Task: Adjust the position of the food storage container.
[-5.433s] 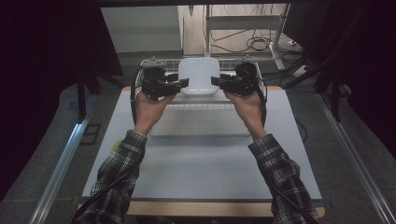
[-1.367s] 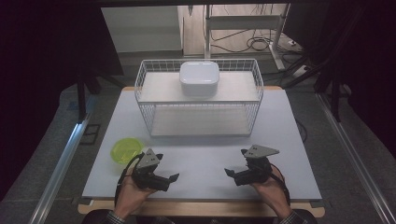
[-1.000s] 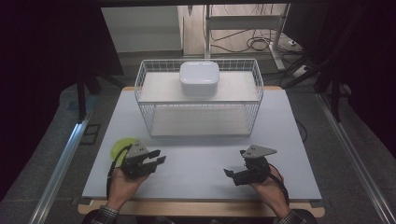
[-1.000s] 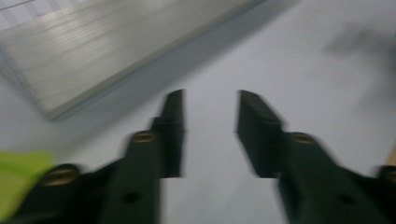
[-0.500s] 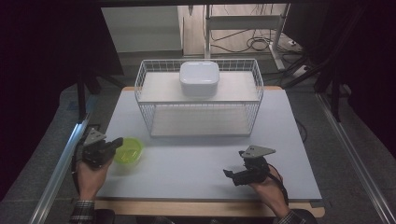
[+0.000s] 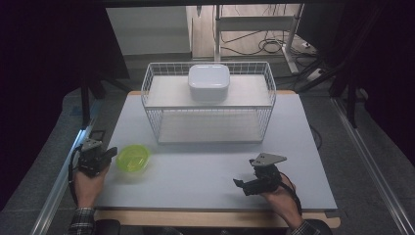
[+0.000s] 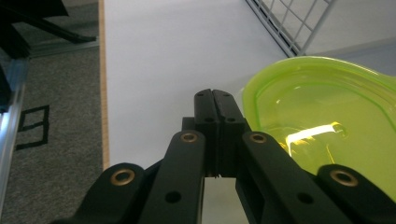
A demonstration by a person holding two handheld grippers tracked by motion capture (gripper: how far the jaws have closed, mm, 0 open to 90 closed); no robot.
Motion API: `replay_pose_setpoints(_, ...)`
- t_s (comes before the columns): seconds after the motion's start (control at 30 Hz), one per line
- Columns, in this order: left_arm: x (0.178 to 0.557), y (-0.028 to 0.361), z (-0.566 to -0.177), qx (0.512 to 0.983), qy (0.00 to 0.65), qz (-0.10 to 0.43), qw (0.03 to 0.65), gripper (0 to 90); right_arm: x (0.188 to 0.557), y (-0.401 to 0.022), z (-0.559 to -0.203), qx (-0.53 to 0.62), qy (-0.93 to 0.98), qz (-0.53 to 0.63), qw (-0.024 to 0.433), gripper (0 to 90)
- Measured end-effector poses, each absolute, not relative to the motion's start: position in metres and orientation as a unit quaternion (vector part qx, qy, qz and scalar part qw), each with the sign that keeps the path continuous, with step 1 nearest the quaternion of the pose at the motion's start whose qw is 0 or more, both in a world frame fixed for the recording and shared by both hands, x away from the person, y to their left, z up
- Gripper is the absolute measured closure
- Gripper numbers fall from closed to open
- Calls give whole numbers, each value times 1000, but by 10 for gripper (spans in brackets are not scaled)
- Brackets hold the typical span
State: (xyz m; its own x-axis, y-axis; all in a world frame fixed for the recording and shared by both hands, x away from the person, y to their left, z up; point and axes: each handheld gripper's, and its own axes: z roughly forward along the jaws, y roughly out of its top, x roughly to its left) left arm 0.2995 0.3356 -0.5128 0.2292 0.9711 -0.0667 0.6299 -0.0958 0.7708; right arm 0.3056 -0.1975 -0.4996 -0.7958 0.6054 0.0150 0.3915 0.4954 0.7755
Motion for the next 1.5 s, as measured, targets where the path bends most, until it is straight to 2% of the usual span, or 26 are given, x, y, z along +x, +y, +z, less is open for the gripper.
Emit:
replay_pose_setpoints(0.13, 301, 329, -516, 709, 571, 239, 338, 899, 306, -198, -499, 294, 854, 408, 132, 72)
replay_pose_setpoints(0.43, 298, 318, -515, 712, 569, 225, 344, 899, 306, -198, -500, 296, 854, 406, 133, 73)
replay_pose_setpoints(1.03, 293, 252, -512, 751, 515, 161, 381, 899, 307, -198, -502, 299, 856, 400, 130, 72)
replay_pose_setpoints(1.3, 291, 268, -517, 741, 528, 146, 389, 898, 307, -198, -502, 300, 856, 400, 131, 73)
replay_pose_setpoints(1.5, 290, 263, -524, 768, 503, 124, 376, 898, 307, -198, -501, 300, 857, 399, 132, 72)
